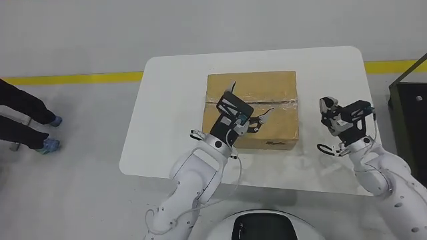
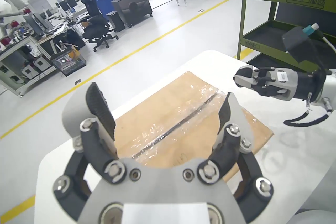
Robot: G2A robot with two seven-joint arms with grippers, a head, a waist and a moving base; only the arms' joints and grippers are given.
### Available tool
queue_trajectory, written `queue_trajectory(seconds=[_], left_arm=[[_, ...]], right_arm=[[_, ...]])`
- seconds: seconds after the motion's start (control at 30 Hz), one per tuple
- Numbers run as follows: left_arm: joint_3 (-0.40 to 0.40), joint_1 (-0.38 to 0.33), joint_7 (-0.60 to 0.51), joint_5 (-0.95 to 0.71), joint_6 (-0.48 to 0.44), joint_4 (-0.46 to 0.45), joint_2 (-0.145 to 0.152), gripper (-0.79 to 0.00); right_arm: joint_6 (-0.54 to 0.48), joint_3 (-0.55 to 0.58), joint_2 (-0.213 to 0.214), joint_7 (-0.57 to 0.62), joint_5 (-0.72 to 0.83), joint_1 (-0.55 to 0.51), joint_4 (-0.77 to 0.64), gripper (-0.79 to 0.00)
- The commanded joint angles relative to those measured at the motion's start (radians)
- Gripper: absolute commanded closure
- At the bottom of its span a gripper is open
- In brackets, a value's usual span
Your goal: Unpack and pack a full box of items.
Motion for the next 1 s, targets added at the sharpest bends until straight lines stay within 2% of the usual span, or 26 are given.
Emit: queue_trajectory(seconds=[0.0, 0.1, 0.17, 0.23, 0.37, 0.5, 0.67, 0.87, 0.97], left_arm=[[0.000, 0.000, 0.000, 0.000, 0.000, 0.000, 0.000, -0.785], [0.000, 0.002, 0.000, 0.003, 0.000, 0.001, 0.000, -0.785], [0.012, -0.002, 0.006, 0.049, -0.037, 0.010, 0.003, -0.785], [0.036, -0.011, -0.005, 0.027, -0.048, 0.028, -0.002, -0.785], [0.127, -0.091, -0.054, -0.011, -0.104, 0.081, -0.022, -0.785], [0.205, -0.172, -0.112, -0.066, -0.083, 0.166, -0.052, -0.785], [0.264, -0.276, -0.189, -0.073, -0.044, 0.282, -0.085, -0.785], [0.297, -0.335, -0.238, -0.031, -0.019, 0.380, -0.108, -0.650], [0.298, -0.340, -0.259, -0.026, -0.035, 0.389, -0.112, -0.650]], right_arm=[[0.001, 0.030, 0.003, 0.001, -0.006, -0.030, -0.027, 0.000], [0.003, 0.058, 0.005, 0.004, -0.006, -0.060, -0.056, 0.000], [0.006, 0.071, 0.006, 0.007, -0.013, -0.073, -0.072, 0.000], [0.008, 0.079, 0.006, 0.008, -0.013, -0.083, -0.084, 0.000], [0.011, 0.094, 0.007, 0.012, -0.023, -0.095, -0.105, 0.000], [0.006, 0.103, 0.006, 0.012, -0.030, -0.109, -0.120, 0.000], [0.007, 0.109, 0.005, 0.005, -0.031, -0.122, -0.127, 0.000], [0.001, 0.120, 0.004, 0.000, -0.038, -0.133, -0.129, 0.000], [-0.001, 0.123, 0.003, -0.001, -0.039, -0.134, -0.129, 0.000]])
